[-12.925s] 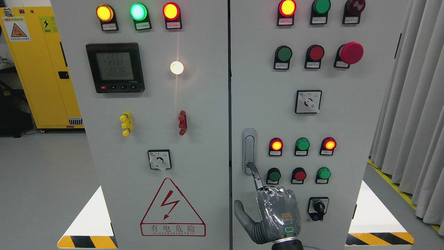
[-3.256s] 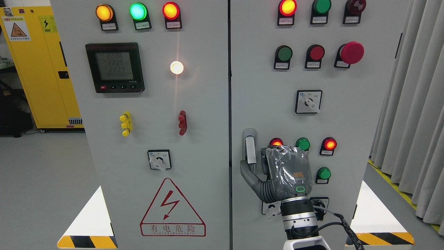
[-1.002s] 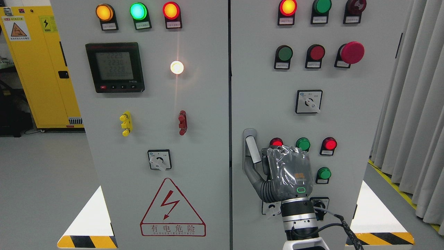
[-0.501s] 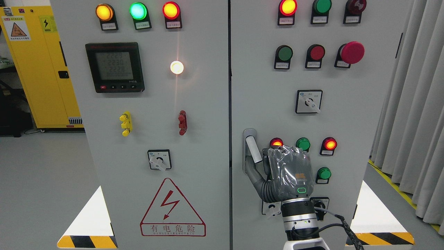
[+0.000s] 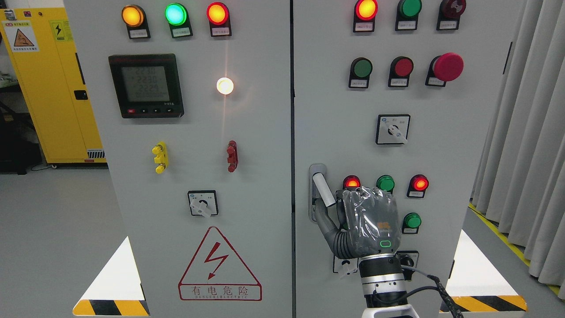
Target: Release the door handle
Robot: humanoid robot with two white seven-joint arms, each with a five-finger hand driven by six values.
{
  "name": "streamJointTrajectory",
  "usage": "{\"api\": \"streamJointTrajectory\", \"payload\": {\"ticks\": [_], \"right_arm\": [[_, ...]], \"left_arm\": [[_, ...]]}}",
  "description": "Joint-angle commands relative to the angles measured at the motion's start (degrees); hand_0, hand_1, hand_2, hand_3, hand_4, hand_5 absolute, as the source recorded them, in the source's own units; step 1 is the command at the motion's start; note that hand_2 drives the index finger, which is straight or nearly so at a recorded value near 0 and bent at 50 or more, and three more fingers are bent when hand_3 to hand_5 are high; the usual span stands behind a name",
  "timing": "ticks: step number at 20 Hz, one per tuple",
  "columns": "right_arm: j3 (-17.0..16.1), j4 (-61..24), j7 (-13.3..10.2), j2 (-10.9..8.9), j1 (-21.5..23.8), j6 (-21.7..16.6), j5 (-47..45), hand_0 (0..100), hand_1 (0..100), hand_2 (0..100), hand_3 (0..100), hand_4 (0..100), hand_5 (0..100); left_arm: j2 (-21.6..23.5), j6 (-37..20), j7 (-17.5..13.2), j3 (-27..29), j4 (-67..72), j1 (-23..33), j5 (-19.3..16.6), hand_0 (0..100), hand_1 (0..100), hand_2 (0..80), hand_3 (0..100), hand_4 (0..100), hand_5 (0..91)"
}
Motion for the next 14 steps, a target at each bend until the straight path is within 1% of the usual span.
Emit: {"api": "streamJointTrajectory", "payload": {"ticks": [1,14], "right_arm": [[-0.2,-0.1,0.1,-0.01,0.1,0.0,-0.2,66,46,100,100,100,100],[-0.7,-0.7,0.1,-0.01,0.1,0.0,-0.3,63,44,100,100,100,100]], "left_arm": [[0.0,0.0,0.0,0.0,-0.7,0.0,0.0,12,56,0.0,0,0,0.0],[0.0,0.0,0.0,0.0,-0.7,0.0,0.0,12,56,0.0,0,0,0.0]]}}
